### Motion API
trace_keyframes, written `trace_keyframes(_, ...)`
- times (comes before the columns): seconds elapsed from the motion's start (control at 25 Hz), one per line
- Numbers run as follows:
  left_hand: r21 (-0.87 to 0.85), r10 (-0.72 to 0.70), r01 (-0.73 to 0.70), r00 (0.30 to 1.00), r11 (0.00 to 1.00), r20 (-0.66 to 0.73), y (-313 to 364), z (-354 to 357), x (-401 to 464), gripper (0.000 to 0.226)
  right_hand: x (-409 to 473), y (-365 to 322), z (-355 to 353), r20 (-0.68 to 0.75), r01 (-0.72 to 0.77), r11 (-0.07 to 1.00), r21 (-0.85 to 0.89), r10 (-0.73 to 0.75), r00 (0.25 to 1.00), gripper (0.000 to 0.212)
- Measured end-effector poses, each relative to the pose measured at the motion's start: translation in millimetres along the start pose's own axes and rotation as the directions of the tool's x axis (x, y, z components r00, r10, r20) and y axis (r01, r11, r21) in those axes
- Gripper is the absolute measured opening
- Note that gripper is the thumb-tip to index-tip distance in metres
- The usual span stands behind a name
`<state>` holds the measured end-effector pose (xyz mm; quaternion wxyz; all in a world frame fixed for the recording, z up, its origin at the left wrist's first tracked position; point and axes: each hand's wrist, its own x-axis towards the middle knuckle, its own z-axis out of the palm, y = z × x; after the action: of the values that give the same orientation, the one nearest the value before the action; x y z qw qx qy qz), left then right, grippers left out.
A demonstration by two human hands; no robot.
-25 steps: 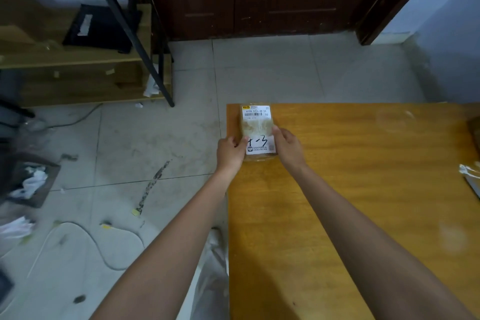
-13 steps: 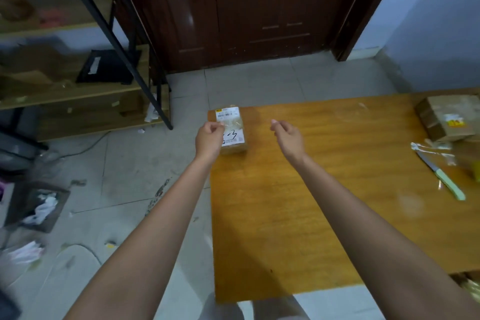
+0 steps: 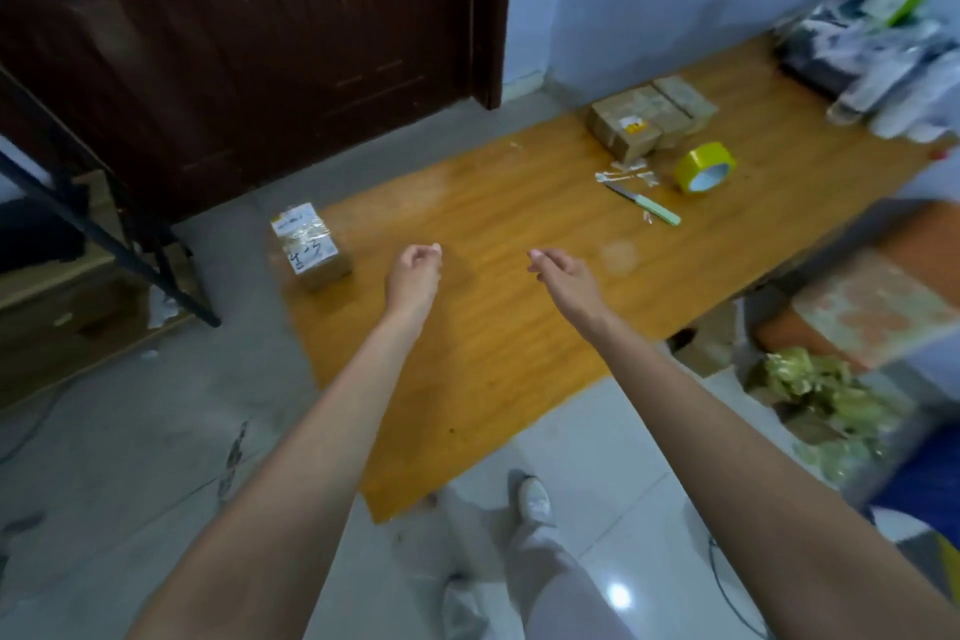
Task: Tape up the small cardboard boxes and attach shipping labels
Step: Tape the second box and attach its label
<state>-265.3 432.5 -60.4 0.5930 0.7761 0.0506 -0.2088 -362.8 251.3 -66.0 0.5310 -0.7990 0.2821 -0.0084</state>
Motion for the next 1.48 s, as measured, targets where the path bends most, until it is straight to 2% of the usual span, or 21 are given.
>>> trace_keyframes(0.2,-0.005,0.085,-0.085,0.987,0.996,0.136,43,111,-30,0.020,-14,39,-107,-0.168,-0.059,0.996,0.071,0.071,0.983,0.037)
trace_keyframes(0.4,0.018,0.117,-0.122,0.975,0.992,0.188,75,243,-34,0.017,14,91,-233,-0.244,-0.066,0.992,0.107,0.090,0.966,0.032)
trace_keyframes(0.56,-0.014,0.033,-0.031,0.991,0.999,0.128,93,346,-28,0.014,57,128,-336,-0.247,-0.068,0.989,0.131,0.099,0.964,0.032)
trace_keyframes(0.76,-0.021,-0.020,0.022,0.996,1.000,0.091,118,425,-9,0.022,107,143,-413,-0.133,-0.046,0.992,0.117,0.061,0.989,0.037)
trace_keyframes(0.88,-0.027,-0.025,0.026,0.998,0.999,0.062,132,455,17,0.017,147,146,-437,-0.100,-0.038,0.993,0.115,0.050,0.994,0.035)
trace_keyframes(1.16,-0.088,-0.051,0.049,0.998,0.995,-0.028,149,482,121,0.014,272,126,-440,-0.070,-0.012,0.997,0.072,0.017,0.997,0.026)
trace_keyframes(1.32,-0.102,-0.127,0.111,0.978,0.989,-0.165,156,483,197,0.014,349,106,-434,0.025,-0.006,0.999,-0.049,0.008,1.000,0.019)
trace_keyframes(1.48,-0.094,-0.248,0.230,0.916,0.969,-0.316,153,477,252,0.010,418,84,-406,0.141,0.025,0.991,-0.130,-0.006,0.990,0.026)
